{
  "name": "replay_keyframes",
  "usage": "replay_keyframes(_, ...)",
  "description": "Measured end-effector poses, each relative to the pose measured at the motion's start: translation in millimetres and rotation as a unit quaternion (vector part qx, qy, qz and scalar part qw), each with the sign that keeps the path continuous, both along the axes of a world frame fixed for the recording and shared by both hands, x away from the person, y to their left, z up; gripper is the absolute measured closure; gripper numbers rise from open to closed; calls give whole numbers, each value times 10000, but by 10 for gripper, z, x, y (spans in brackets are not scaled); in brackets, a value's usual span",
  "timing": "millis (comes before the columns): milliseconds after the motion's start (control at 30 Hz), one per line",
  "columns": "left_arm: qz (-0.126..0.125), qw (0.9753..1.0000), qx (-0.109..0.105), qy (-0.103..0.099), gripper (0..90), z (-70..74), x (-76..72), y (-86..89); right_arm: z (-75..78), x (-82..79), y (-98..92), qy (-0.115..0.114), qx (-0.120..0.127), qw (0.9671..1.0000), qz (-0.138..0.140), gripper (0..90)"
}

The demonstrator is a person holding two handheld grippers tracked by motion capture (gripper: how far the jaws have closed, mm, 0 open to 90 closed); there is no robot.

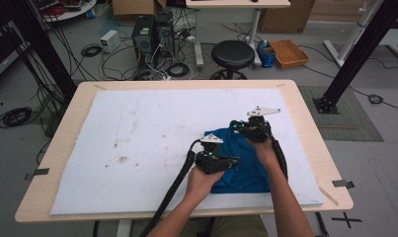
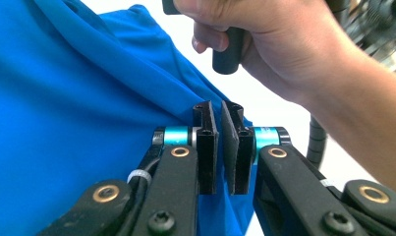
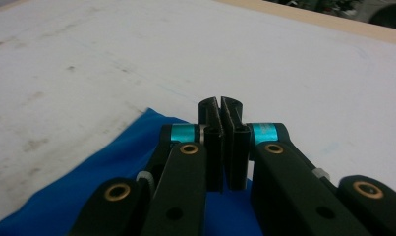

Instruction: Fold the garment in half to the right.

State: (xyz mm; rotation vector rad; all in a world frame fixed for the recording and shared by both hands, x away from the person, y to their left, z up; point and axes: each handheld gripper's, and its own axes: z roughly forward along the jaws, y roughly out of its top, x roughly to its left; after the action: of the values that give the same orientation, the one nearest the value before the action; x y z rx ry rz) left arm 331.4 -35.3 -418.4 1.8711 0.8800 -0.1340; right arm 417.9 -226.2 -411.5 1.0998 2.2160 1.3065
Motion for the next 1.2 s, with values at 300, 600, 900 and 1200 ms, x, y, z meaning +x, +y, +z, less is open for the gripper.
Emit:
replay_keyframes(300,-237,9991,359,-15,848,-57,60,-450,-89,-50,-403,64,-40,9986,-532,886)
replay_keyframes(600,304,9966,343,-689,516,131,99,-222,-77,-195,-653,-85,7,9950,-993,516)
replay_keyframes(900,914,9780,94,-1872,369,161,-2,924,-3,-618,-670,34,-143,9997,184,631)
replay_keyframes(1200,1486,9696,187,-1935,260,36,-104,1732,-154,-829,-48,702,-1055,9864,1046,643)
